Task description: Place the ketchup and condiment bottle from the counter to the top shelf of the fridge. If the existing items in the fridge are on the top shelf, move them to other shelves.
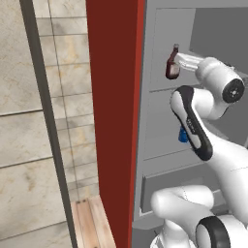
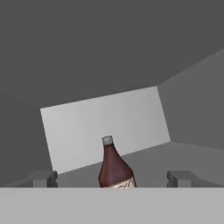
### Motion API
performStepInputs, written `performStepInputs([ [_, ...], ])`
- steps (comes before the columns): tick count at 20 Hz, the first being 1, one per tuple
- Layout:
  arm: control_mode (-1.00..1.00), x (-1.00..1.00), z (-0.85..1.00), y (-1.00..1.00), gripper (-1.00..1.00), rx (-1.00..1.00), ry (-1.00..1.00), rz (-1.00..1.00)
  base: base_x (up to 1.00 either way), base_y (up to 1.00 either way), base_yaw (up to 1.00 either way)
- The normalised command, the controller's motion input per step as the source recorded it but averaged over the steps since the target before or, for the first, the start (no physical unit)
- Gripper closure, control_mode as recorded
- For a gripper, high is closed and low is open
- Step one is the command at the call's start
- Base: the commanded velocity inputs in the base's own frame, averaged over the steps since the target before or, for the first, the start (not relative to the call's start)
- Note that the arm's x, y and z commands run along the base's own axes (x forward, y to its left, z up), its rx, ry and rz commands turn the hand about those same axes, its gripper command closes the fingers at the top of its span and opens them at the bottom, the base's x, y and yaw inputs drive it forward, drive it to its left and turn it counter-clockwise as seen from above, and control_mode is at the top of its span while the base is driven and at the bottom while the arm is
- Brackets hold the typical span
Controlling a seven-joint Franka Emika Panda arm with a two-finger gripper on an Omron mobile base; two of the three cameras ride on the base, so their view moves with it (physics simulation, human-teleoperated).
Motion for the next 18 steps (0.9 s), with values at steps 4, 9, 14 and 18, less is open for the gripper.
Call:
performStepInputs([
  [4,-1.00,-1.00,0.28,0.07,-1.00,-0.03,-0.12,0.00,0.00,0.00,0.00],
  [9,-1.00,-1.00,0.27,0.02,-1.00,-0.01,0.00,0.00,0.00,0.00,0.00],
  [14,-1.00,-1.00,0.11,0.00,-1.00,0.00,0.08,0.00,0.00,0.00,0.00],
  [18,-1.00,-1.00,0.00,0.00,-1.00,0.00,0.25,0.00,0.00,0.00,0.00],
])
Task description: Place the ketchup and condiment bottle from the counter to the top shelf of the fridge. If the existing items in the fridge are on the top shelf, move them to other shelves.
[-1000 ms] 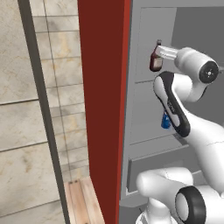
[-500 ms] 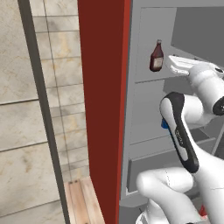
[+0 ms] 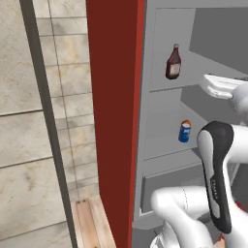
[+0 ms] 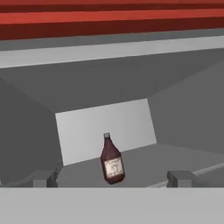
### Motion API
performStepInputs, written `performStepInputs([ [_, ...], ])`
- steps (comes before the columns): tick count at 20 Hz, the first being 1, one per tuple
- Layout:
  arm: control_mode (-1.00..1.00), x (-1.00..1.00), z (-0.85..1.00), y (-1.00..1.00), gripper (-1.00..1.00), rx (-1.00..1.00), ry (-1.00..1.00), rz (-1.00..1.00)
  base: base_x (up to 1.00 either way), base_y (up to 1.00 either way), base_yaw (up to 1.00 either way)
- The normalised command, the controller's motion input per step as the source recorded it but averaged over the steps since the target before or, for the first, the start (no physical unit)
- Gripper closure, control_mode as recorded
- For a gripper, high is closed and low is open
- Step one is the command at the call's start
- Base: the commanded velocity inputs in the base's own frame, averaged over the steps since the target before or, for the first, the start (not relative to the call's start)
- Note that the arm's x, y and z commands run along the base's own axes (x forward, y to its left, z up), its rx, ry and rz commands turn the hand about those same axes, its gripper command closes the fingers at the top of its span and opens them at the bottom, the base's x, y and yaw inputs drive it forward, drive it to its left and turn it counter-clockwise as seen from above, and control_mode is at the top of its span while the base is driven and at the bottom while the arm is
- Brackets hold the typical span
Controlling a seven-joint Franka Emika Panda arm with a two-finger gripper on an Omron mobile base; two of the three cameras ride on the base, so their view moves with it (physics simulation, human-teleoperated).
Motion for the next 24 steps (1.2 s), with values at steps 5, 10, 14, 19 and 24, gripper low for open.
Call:
performStepInputs([
  [5,-1.00,-1.00,-0.19,0.07,-1.00,-0.02,0.61,0.00,0.00,0.00,0.00],
  [10,-1.00,-0.92,-0.50,0.21,-1.00,-0.05,0.80,0.00,0.00,0.00,0.00],
  [14,-1.00,-0.39,-0.48,0.19,-1.00,-0.08,0.72,0.02,0.00,0.00,0.00],
  [19,-1.00,0.00,-0.10,0.01,-1.00,-0.06,0.18,0.00,0.00,0.00,0.00],
  [24,-1.00,0.00,-0.02,0.00,-1.00,0.00,-0.01,0.00,0.00,0.00,0.00],
])
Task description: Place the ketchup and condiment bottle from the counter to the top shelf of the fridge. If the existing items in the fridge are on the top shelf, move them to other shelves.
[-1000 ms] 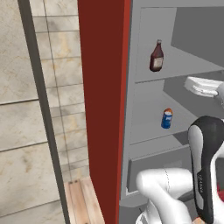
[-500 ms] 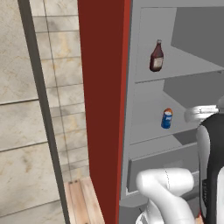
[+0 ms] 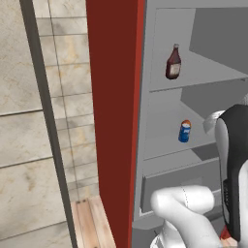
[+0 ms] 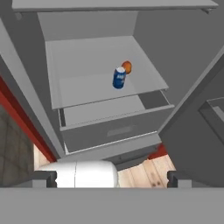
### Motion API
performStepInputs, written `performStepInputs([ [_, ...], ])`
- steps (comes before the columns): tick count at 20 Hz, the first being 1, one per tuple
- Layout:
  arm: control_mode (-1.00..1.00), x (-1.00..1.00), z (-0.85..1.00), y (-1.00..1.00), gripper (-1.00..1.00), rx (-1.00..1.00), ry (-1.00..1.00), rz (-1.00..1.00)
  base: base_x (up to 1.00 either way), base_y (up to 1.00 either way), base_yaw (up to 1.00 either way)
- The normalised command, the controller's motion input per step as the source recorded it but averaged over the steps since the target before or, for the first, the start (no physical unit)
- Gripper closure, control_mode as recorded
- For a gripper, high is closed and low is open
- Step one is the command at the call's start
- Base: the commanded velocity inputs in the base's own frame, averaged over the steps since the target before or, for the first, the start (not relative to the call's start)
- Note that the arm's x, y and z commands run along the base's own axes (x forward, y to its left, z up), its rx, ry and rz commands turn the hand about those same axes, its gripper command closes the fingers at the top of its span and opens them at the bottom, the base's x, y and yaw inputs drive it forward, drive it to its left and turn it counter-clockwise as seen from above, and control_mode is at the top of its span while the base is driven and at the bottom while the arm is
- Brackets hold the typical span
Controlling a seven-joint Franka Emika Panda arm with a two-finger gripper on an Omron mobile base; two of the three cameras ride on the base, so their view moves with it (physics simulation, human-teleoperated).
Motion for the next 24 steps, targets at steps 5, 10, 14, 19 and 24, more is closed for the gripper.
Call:
performStepInputs([
  [5,-1.00,0.00,-0.06,0.00,-1.00,0.00,0.00,0.00,0.00,0.00,0.00],
  [10,-1.00,0.00,0.00,0.00,-1.00,0.00,0.00,0.00,0.00,0.00,0.00],
  [14,1.00,-0.14,-0.06,0.00,-1.00,0.00,0.00,0.00,-0.15,-0.01,0.00],
  [19,1.00,0.00,0.00,0.00,-1.00,0.00,0.00,0.00,-0.92,-0.21,-0.20],
  [24,1.00,0.00,0.00,0.00,-1.00,0.00,0.00,0.00,-0.97,-0.29,-0.54],
])
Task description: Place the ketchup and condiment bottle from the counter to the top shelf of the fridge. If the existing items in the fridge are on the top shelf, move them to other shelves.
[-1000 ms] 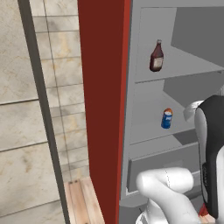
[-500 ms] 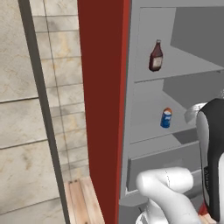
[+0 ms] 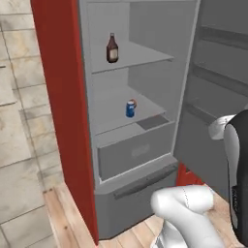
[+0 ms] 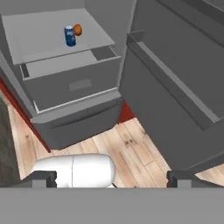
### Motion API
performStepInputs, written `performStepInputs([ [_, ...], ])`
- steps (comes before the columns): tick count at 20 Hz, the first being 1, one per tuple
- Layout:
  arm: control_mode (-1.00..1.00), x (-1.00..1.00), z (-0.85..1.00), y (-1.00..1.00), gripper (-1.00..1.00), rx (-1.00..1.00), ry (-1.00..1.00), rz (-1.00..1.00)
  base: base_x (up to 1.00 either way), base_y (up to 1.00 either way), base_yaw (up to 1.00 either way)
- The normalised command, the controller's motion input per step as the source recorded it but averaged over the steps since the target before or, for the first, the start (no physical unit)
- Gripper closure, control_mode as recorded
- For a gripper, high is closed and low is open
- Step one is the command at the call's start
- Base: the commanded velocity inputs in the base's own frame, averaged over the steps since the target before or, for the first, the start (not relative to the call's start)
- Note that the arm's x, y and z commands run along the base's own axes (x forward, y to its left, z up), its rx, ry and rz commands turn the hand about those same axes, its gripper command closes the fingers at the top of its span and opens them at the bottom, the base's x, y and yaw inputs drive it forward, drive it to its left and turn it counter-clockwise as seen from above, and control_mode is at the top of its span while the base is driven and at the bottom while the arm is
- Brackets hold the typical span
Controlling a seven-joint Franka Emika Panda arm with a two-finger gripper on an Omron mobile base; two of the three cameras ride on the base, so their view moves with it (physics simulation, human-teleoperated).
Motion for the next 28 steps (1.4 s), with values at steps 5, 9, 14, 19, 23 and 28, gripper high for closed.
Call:
performStepInputs([
  [5,1.00,0.00,0.00,0.00,-1.00,0.00,0.00,0.00,-0.49,-0.26,-0.73],
  [9,1.00,0.00,0.00,0.00,-1.00,0.00,0.00,0.00,-0.13,-0.32,-0.80],
  [14,1.00,0.00,0.00,0.00,-1.00,0.00,0.00,0.00,0.00,-0.75,-0.74],
  [19,1.00,0.00,0.00,0.00,-1.00,0.00,0.00,0.00,0.00,-0.97,-0.67],
  [23,1.00,0.00,0.00,0.00,-1.00,0.00,0.00,0.00,0.27,-1.00,-0.48],
  [28,1.00,0.00,0.00,0.00,-1.00,0.00,0.00,0.00,0.93,-0.56,-0.24],
])
